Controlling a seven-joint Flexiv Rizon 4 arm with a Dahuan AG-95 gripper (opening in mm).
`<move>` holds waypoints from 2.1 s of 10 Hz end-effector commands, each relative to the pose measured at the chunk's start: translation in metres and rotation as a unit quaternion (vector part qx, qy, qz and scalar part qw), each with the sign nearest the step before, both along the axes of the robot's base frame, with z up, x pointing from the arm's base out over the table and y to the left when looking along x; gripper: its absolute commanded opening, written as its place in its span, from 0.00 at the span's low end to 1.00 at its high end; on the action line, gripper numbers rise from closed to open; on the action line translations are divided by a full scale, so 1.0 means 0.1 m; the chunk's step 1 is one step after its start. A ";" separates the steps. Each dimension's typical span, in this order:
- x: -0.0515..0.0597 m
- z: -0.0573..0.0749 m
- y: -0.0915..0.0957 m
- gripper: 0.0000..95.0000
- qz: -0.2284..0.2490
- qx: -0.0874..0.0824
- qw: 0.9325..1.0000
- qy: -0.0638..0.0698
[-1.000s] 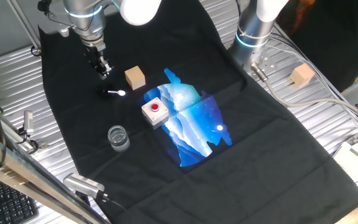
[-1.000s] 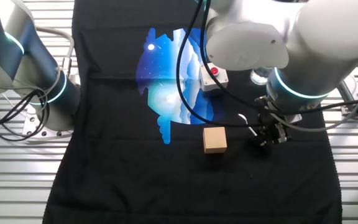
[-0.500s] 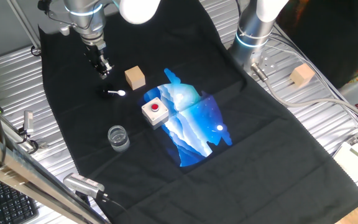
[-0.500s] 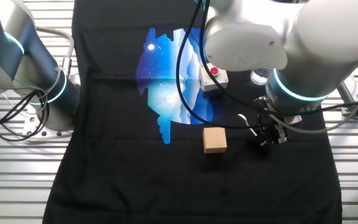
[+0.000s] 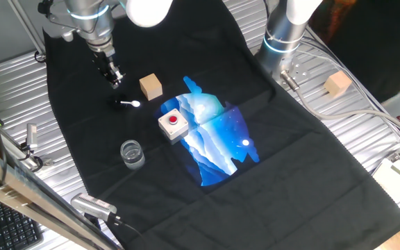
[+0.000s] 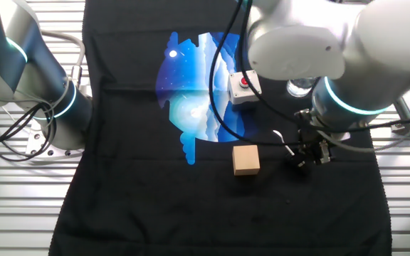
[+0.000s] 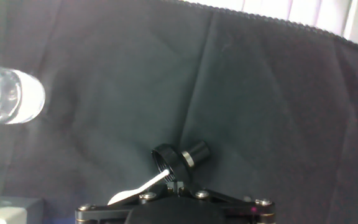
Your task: Screw the lid onto the jar
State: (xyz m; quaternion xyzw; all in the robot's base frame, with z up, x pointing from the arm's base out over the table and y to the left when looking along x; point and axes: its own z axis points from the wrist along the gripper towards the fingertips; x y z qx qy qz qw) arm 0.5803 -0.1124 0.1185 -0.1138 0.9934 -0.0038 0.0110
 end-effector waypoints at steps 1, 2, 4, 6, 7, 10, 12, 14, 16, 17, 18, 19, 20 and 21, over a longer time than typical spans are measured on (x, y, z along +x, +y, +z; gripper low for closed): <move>-0.02 0.00 -0.01 0.00 -0.001 -0.006 1.000 -0.009; -0.01 0.00 -0.01 0.00 0.002 -0.004 1.000 -0.010; 0.05 -0.09 -0.07 0.00 0.011 -0.002 1.000 -0.011; 0.17 -0.26 -0.17 0.00 0.026 0.004 1.000 -0.016; 0.17 -0.26 -0.17 0.00 0.026 0.004 1.000 -0.016; 0.31 -0.33 -0.19 0.00 0.036 0.007 0.999 -0.019; 0.35 -0.32 -0.18 0.00 0.046 0.006 0.999 -0.019; 0.39 -0.32 -0.18 0.00 0.063 0.011 0.998 -0.021; 0.42 -0.33 -0.18 0.00 0.068 0.013 0.997 -0.021; 0.44 -0.34 -0.18 0.00 0.070 0.013 0.997 -0.021; 0.45 -0.36 -0.19 0.00 0.078 0.016 0.997 -0.021; 0.46 -0.37 -0.19 0.00 0.090 0.018 0.996 -0.022; 0.46 -0.37 -0.20 0.00 0.105 0.018 0.994 -0.021; 0.46 -0.38 -0.20 0.00 0.123 0.019 0.992 -0.021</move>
